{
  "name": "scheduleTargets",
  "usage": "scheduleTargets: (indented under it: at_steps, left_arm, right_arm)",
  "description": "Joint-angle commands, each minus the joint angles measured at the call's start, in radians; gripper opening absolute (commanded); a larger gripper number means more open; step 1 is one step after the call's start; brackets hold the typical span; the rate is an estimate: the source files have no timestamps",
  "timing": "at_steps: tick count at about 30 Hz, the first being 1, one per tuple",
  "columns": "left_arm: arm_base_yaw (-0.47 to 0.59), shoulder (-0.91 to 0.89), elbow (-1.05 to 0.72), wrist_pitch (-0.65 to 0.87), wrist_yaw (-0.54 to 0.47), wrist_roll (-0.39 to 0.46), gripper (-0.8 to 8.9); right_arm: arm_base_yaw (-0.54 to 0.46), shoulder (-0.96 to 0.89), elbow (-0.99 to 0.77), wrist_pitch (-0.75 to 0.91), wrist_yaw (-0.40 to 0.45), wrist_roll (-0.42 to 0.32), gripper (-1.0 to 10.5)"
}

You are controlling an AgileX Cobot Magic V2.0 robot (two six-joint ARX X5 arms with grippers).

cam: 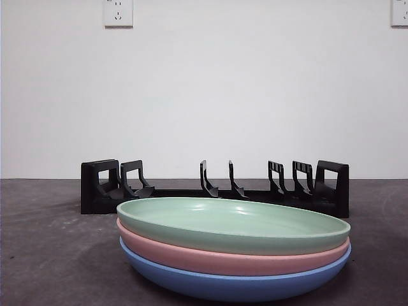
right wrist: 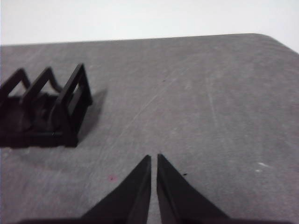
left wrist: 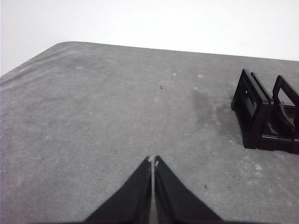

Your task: Place the plate

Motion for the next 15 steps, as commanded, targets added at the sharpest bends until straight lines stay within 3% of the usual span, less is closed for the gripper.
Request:
scheduleTargets:
  at_steps: [1, 15]
  left_arm:
    - [0.003, -0.001, -0.02, -0.007, -0.002, 0.01, 0.06]
    - [0.003, -0.001, -0.02, -0.007, -0.002, 0.009, 0.06]
  right_arm:
    - [0.0, -0.036, -0.026, 0.019, -0.002, -0.03, 0.2]
    - [0.001, -0.035, -0.053, 0.032, -0.015, -0.079, 0.2]
